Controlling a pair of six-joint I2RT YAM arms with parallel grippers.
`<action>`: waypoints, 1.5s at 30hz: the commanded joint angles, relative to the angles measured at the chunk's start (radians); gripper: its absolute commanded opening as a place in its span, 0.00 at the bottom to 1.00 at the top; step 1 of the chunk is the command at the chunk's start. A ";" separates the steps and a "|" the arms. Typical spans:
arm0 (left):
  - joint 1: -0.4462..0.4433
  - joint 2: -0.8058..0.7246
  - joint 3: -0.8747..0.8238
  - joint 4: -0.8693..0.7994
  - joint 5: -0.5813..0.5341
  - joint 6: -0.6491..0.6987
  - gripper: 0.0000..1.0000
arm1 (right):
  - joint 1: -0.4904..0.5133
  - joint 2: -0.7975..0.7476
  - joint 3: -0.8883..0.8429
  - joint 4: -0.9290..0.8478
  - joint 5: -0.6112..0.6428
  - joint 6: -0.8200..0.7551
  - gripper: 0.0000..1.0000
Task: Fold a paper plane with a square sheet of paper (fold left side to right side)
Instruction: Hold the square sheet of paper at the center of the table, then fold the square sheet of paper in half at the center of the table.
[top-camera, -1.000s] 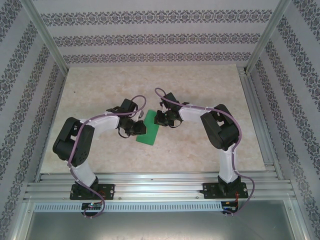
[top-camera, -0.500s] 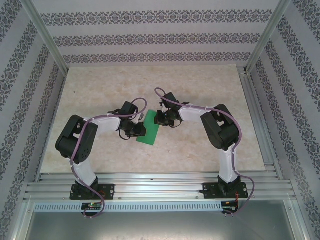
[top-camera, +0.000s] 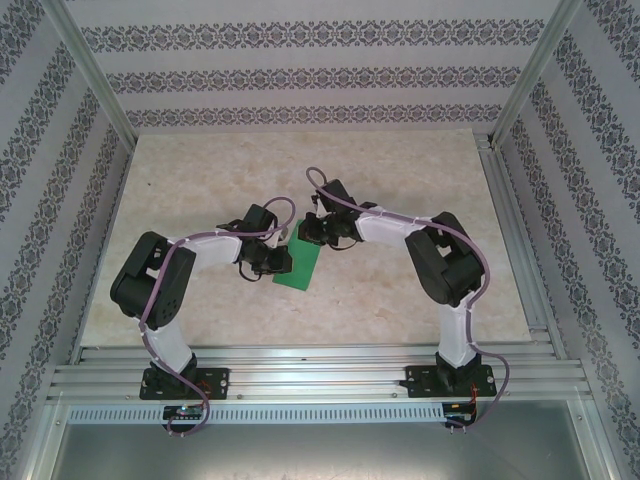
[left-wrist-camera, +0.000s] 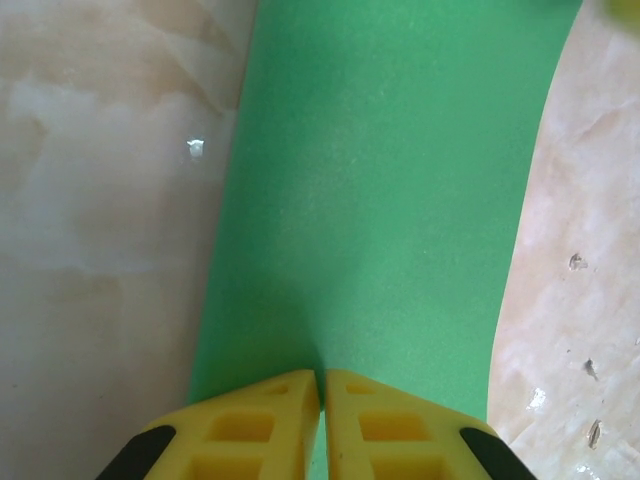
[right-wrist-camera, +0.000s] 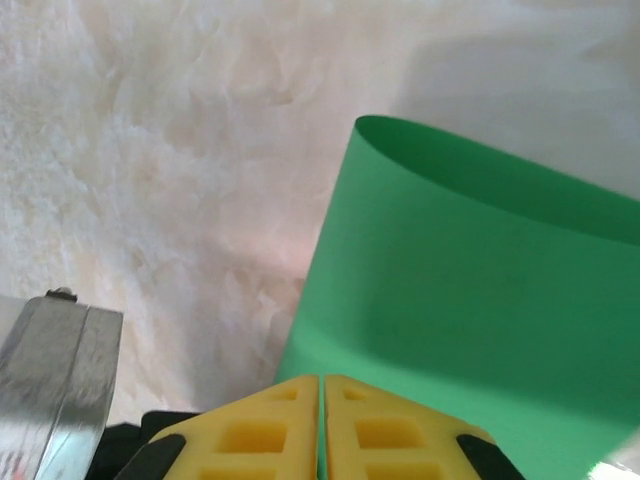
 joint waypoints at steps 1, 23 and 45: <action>-0.020 0.038 -0.026 -0.070 -0.086 0.003 0.14 | 0.016 0.055 0.047 0.054 -0.031 0.048 0.09; -0.026 0.048 -0.038 -0.080 -0.105 0.016 0.13 | 0.009 0.239 0.216 0.015 0.047 0.069 0.07; -0.027 0.029 -0.058 -0.078 -0.112 0.006 0.13 | -0.068 0.162 0.241 -0.009 0.075 0.014 0.13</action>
